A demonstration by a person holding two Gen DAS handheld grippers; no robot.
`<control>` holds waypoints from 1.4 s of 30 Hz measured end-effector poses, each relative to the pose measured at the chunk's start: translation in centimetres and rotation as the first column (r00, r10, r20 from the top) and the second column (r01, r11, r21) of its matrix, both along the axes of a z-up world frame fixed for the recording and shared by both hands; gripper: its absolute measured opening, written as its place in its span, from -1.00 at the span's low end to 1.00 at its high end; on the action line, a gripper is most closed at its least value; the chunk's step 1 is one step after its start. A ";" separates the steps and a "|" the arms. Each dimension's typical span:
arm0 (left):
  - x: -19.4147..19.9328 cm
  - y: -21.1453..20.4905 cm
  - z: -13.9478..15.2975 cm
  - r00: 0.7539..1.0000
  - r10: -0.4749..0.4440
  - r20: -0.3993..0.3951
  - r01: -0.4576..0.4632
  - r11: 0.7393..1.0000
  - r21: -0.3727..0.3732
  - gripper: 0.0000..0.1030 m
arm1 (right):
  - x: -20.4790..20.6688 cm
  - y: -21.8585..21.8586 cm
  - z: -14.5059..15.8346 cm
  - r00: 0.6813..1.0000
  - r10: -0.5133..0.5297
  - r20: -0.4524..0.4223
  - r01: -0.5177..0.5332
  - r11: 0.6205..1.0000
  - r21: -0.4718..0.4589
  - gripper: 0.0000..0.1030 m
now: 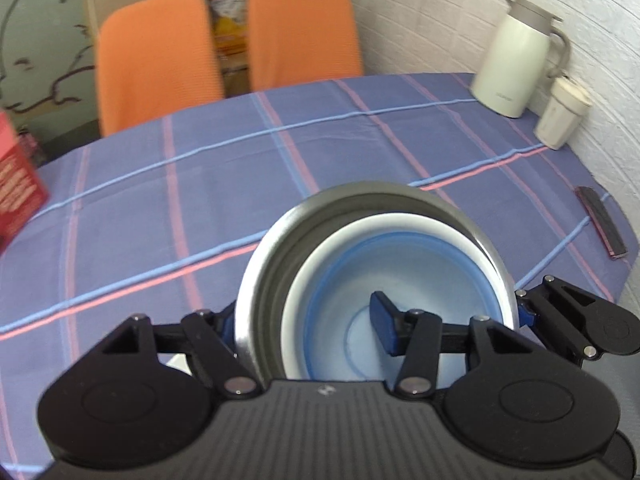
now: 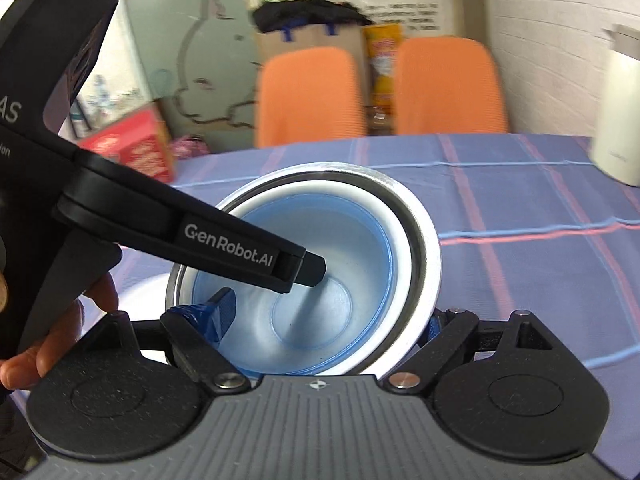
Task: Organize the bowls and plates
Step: 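Slide the nested bowls to center on the plates, open the left tool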
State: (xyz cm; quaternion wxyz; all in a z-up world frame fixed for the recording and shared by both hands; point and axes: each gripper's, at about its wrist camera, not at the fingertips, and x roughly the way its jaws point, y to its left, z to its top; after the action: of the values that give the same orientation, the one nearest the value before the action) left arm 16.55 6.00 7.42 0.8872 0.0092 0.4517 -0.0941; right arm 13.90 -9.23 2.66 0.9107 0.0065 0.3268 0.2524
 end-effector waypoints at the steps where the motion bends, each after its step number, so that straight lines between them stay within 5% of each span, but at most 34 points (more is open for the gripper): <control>1: -0.8 1.2 0.0 1.000 0.023 0.000 -0.023 1.000 0.005 0.00 | -0.3 0.9 0.0 1.000 0.023 -0.001 -0.023 1.000 0.013 0.48; 7: -4.2 6.2 -2.1 0.993 0.112 -0.022 -0.112 0.994 0.014 0.01 | -2.5 6.6 -0.5 0.987 0.160 -0.027 -0.159 0.987 0.032 0.48; 13: -4.3 7.3 -5.7 0.990 0.102 -0.096 -0.106 0.994 -0.039 0.02 | -4.5 8.9 -2.5 0.976 0.189 -0.110 -0.190 0.982 -0.006 0.48; 17: -4.2 7.7 -6.3 0.991 0.100 -0.092 -0.107 0.992 -0.074 0.12 | -4.5 9.3 -3.4 0.974 0.177 -0.143 -0.184 0.982 -0.034 0.48; 19: -4.4 7.7 -6.2 0.992 0.097 -0.086 -0.105 0.991 -0.088 0.35 | -4.6 9.6 -3.4 0.975 0.174 -0.135 -0.182 0.982 -0.055 0.48; 27: -5.9 7.3 -5.2 0.988 0.132 0.076 -0.131 0.991 -0.012 0.52 | -4.8 9.8 -3.2 0.989 0.131 -0.068 -0.138 0.983 -0.121 0.46; 30: -6.6 7.6 -4.2 0.974 0.175 0.146 -0.174 0.985 -0.017 0.54 | -4.8 9.4 -2.8 0.993 0.114 -0.021 -0.116 0.982 -0.147 0.46; 36: -8.9 6.9 -2.4 0.930 0.242 0.276 -0.244 0.969 -0.028 0.60 | -4.3 6.1 -1.5 0.999 0.031 0.016 -0.030 0.999 -0.029 0.46; 42: -12.2 4.1 -2.1 0.846 0.342 0.409 -0.328 0.939 -0.106 0.62 | -4.2 2.6 -1.3 0.992 -0.105 0.070 0.098 0.990 0.102 0.46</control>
State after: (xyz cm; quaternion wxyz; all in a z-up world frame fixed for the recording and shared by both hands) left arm 4.38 10.07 5.36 0.9663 -0.0635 0.2423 0.0591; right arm 9.66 -6.65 1.33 0.9327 0.0584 0.2785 0.2216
